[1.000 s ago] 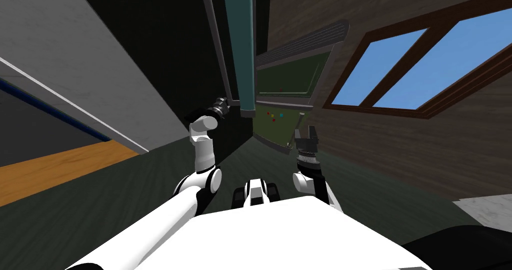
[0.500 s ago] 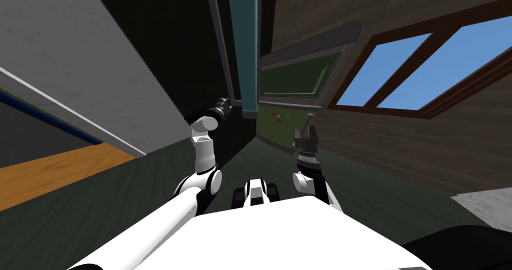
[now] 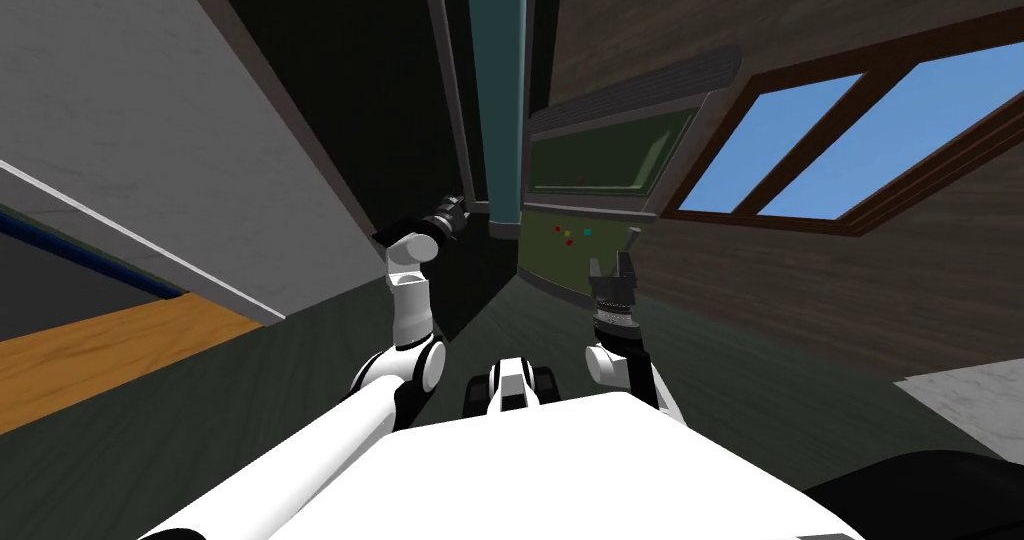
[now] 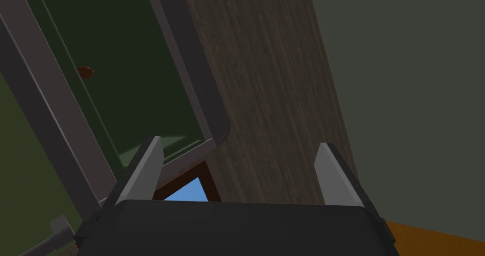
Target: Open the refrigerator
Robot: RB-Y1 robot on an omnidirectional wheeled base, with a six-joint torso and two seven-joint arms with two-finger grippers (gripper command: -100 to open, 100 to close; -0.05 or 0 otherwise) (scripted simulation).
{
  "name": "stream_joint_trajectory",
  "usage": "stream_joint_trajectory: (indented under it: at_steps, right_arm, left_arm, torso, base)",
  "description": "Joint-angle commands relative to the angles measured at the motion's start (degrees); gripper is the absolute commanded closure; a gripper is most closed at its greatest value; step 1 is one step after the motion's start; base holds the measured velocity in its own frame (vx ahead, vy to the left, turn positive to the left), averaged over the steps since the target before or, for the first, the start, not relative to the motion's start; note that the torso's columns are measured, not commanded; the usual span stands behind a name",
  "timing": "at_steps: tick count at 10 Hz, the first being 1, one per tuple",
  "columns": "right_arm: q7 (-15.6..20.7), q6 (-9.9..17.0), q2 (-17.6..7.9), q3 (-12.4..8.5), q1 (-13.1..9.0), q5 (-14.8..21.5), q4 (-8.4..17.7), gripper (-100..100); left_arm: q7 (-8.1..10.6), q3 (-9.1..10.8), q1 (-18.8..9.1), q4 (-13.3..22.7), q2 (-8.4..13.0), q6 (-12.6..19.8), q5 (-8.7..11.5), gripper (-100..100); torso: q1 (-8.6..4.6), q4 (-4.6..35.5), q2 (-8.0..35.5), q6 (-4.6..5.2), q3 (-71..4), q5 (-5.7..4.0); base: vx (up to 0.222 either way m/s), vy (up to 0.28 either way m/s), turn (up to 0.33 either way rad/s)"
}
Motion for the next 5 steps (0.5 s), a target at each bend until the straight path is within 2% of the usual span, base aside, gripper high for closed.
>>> stream_joint_trajectory:
  at_steps: [1,5]
  right_arm:
    - [0.00,0.00,0.02,0.01,0.00,0.00,0.00,0]
    - [0.00,0.00,0.03,0.03,-0.01,0.00,0.00,0]
  left_arm:
    - [1.24,1.17,-2.10,-0.61,0.64,2.73,0.05,-100]
    - [3.71,3.52,-6.30,-1.83,1.91,8.19,0.15,-100]
  torso:
    - [-0.24,-0.06,0.23,-0.22,0.19,0.03]
    - [0.10,0.20,0.33,-0.01,0.16,-0.02]
  base:
    - [0.021,-0.030,0.086]
    - [0.011,-0.048,0.075]
